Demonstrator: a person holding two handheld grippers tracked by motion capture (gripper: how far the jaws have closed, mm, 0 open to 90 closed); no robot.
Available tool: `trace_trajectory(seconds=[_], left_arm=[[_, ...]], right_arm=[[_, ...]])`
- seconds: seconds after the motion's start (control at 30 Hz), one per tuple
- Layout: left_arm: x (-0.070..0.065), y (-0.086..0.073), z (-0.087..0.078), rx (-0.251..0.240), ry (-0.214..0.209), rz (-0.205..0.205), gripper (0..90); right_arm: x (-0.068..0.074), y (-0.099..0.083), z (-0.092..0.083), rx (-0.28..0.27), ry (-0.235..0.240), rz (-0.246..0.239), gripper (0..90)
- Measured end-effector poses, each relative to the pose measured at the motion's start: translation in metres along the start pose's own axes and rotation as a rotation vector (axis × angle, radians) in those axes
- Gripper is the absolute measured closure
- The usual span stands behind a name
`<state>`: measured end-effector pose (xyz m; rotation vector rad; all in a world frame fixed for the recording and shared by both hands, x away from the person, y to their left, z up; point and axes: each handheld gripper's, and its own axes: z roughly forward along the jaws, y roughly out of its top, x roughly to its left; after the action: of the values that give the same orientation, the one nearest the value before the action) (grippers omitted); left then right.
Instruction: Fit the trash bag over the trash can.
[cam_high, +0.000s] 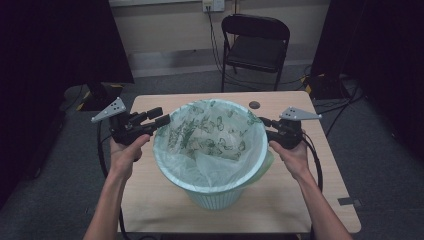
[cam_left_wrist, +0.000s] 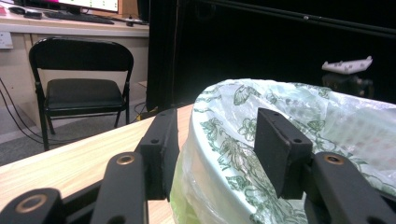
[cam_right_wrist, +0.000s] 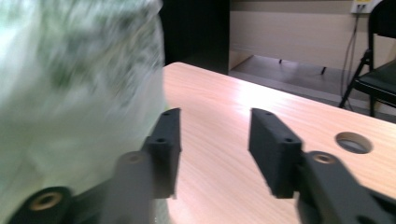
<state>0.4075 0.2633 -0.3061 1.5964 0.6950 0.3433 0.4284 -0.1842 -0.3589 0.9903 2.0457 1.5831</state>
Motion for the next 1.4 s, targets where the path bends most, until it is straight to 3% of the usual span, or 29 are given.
trace_trajectory(seconds=[0.17,0.3,0.53,0.63,0.8,0.93,1.2,1.27,1.33,1.4], left_arm=[[-0.003,-0.002,0.002,0.028,0.009,0.004,43.9],[-0.002,-0.002,0.000,0.046,0.022,-0.004,40.1],[-0.009,-0.002,0.001,0.065,0.036,0.011,38.8],[-0.008,-0.002,0.002,0.069,0.034,0.007,39.9],[-0.007,-0.003,0.003,0.073,-0.007,0.021,55.8],[-0.007,-0.003,0.005,0.067,-0.003,0.008,58.0],[-0.011,-0.003,0.013,0.065,-0.038,0.004,59.0],[-0.012,-0.003,0.016,0.068,-0.046,0.003,59.2],[-0.013,-0.003,0.018,0.065,-0.040,0.001,59.3],[-0.013,-0.003,0.018,0.062,-0.040,0.003,59.3]], right_arm=[[-0.007,0.021,-0.007,-0.019,-0.051,0.015,44.1],[-0.002,0.040,-0.011,-0.014,-0.068,-0.007,42.4],[0.007,0.066,-0.014,-0.053,-0.049,-0.021,38.3],[0.015,0.077,-0.013,-0.059,-0.018,-0.046,37.8],[0.034,0.103,-0.008,-0.051,0.033,-0.102,43.3],[0.056,0.125,0.002,-0.015,0.073,-0.161,46.1],[0.095,0.141,0.041,0.132,0.237,-0.216,48.8],[0.103,0.141,0.053,0.190,0.292,-0.222,53.8],[0.109,0.138,0.063,0.205,0.313,-0.234,57.9],[0.112,0.132,0.074,0.260,0.346,-0.228,58.4]])
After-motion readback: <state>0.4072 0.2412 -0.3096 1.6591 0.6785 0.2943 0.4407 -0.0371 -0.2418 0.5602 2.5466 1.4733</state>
